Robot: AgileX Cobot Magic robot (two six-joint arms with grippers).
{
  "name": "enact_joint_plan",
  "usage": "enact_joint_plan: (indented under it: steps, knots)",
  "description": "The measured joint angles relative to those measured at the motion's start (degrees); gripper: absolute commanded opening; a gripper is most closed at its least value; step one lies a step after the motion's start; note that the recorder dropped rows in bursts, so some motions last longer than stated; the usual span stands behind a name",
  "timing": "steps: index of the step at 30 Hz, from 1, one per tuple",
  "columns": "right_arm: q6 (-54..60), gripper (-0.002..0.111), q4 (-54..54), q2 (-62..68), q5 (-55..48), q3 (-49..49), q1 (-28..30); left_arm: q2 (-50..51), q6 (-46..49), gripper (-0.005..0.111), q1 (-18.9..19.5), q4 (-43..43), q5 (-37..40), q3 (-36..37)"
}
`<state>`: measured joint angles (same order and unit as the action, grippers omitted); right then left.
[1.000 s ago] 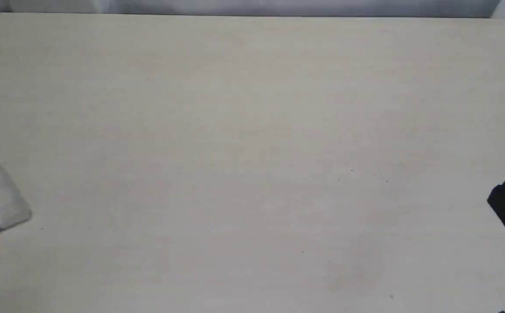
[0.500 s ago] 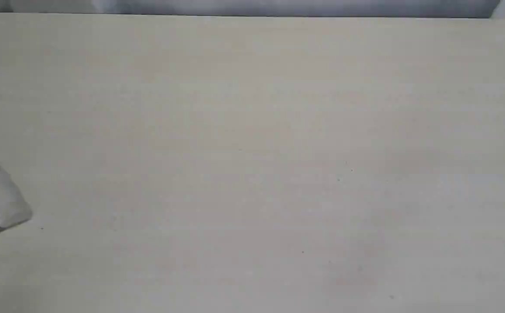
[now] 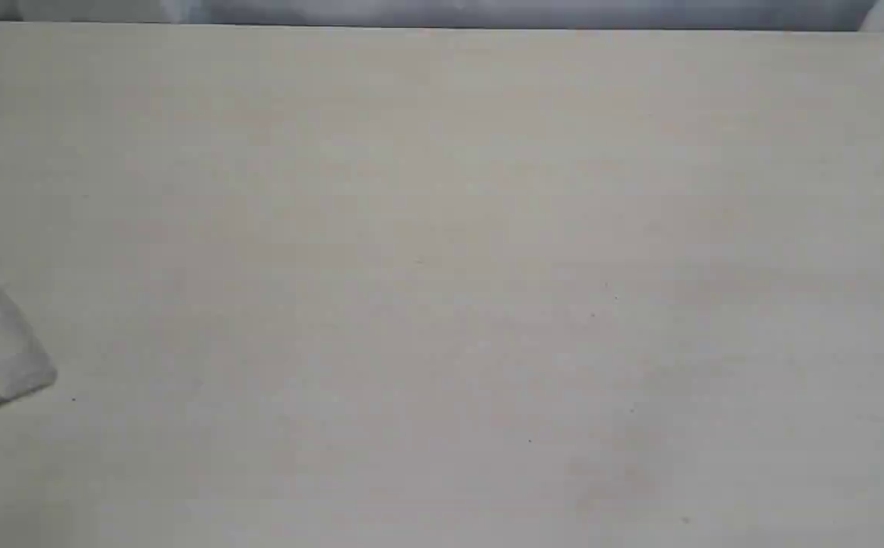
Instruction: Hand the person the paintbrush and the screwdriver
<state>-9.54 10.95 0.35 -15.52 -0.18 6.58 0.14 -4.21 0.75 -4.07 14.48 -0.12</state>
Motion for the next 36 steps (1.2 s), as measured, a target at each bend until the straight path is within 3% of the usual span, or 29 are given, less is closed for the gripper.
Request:
enact_joint_plan:
  steps: [21,29,36]
  knots:
    - [0.0,0.004,0.0,0.0,-0.1,0.0,0.0,0.0,0.0,0.0,0.0,0.0,0.0,0.0]
    - [9.5,0.004,-7.4,0.0,-0.3,0.0,0.0,0.0,0.0,0.0,0.0,0.0,0.0,0.0]
    - [11.0,0.004,-8.6,0.0,-0.3,0.0,0.0,0.0,0.0,0.0,0.0,0.0,0.0,0.0]
